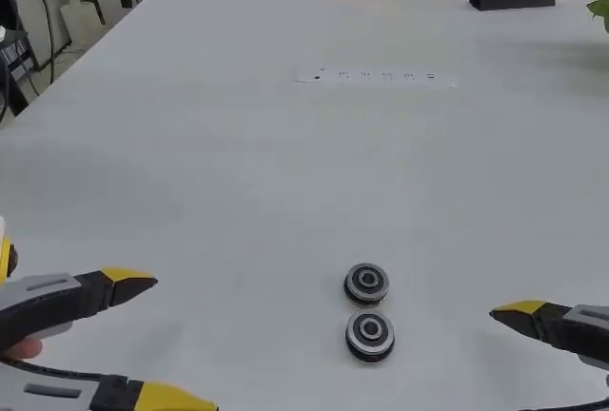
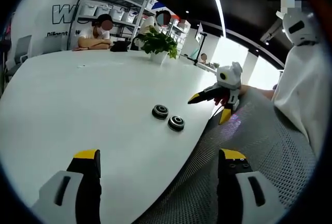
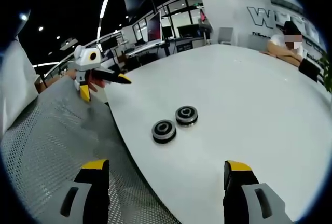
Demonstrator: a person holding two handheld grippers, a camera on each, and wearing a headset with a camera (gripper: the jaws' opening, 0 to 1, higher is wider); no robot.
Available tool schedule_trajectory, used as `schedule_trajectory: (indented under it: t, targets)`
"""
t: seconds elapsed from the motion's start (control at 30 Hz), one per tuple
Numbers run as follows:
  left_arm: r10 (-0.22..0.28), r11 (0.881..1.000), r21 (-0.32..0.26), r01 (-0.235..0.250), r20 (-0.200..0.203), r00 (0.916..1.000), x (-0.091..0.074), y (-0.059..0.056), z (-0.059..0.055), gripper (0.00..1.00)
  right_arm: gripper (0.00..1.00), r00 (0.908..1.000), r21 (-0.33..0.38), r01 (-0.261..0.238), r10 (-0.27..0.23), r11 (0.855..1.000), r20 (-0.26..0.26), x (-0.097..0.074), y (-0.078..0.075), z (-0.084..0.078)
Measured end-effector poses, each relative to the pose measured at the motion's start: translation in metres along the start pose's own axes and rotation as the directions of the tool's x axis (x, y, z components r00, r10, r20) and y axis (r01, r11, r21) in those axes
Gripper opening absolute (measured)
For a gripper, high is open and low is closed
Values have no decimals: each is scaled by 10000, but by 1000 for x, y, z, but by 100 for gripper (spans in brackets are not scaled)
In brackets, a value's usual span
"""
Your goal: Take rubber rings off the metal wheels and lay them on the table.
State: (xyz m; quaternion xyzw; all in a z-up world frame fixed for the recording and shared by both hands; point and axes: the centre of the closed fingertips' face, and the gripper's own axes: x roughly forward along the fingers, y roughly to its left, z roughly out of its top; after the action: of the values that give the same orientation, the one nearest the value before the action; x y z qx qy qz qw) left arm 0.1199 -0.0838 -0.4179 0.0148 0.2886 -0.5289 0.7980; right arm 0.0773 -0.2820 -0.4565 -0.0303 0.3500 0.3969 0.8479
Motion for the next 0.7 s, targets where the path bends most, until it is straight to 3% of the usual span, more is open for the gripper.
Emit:
schedule_trajectory:
  t: [0.37,0.7]
  targets:
    - [0,10000,-13,0,8,10000,0,1,0,92,91,10000,0,36,-36,10000,-41,1,0,0]
    - [-89,9999,-112,93,343,9994,-2,-1,6,92,91,10000,94,59,-60,9999,57,1,0,1]
